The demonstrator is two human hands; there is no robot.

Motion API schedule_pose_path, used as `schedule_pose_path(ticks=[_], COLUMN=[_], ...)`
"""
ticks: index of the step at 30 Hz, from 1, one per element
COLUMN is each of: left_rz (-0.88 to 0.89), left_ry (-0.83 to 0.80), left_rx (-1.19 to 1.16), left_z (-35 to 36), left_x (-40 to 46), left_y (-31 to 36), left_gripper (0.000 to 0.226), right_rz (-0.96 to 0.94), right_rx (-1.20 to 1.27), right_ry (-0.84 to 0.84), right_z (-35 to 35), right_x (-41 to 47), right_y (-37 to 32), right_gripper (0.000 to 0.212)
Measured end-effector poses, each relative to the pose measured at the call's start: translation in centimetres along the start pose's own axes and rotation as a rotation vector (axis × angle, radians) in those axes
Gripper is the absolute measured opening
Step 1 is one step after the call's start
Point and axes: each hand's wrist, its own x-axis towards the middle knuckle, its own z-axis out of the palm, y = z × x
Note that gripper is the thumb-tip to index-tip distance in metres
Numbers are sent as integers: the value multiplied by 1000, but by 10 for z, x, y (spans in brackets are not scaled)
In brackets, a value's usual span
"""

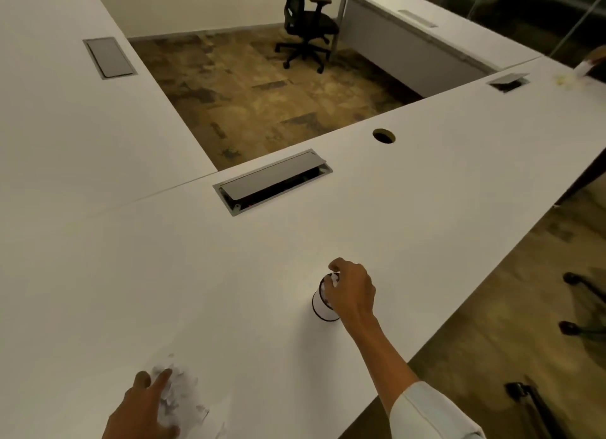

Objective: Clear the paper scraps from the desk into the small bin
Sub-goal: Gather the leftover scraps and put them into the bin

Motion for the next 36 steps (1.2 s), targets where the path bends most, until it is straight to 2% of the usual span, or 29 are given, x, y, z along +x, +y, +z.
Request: schedule_pose_path(ticks=[3, 5, 7, 10, 13, 14, 16, 18, 20, 22, 28, 33, 36], left_rz=[-15, 1, 55, 162, 139, 133, 115, 75, 48, 39, -6, 45, 109], left_ry=[-33, -42, -35, 25, 111, 145, 217, 259, 299, 332, 344, 269, 305], left_rx=[-2, -4, -37, -107, -167, -186, -279, -389, -469, -495, -535, -605, -494], left_z=[0, 2, 2, 6, 13, 15, 18, 18, 13, 8, -1, 3, 4], left_x=[3, 6, 8, 9, 11, 11, 11, 9, 5, -1, -20, -40, -52], left_y=[3, 3, 1, 0, 0, 0, 2, 4, 4, 0, -25, -44, -58], left_gripper=[95, 94, 86, 28, 31, 25, 22, 27, 25, 19, 17, 47, 62], right_rz=[-138, -199, -206, -170, -182, -194, -221, -271, -314, -318, -323, -414, -514], right_rx=[81, 123, 106, 30, -28, -50, -91, -128, -129, -77, 79, 164, 180], right_ry=[24, -87, -274, -520, -707, -768, -882, -951, -953, -930, -852, -843, -744], right_z=[8, 22, 39, 66, 89, 97, 112, 125, 136, 146, 169, 172, 169], right_x=[-24, -45, -66, -97, -126, -134, -151, -166, -178, -186, -190, -174, -151], right_y=[-10, -16, -19, -19, -20, -21, -25, -32, -43, -55, -95, -114, -121], right_gripper=[19, 17, 21, 34, 56, 66, 88, 100, 97, 85, 65, 65, 56])
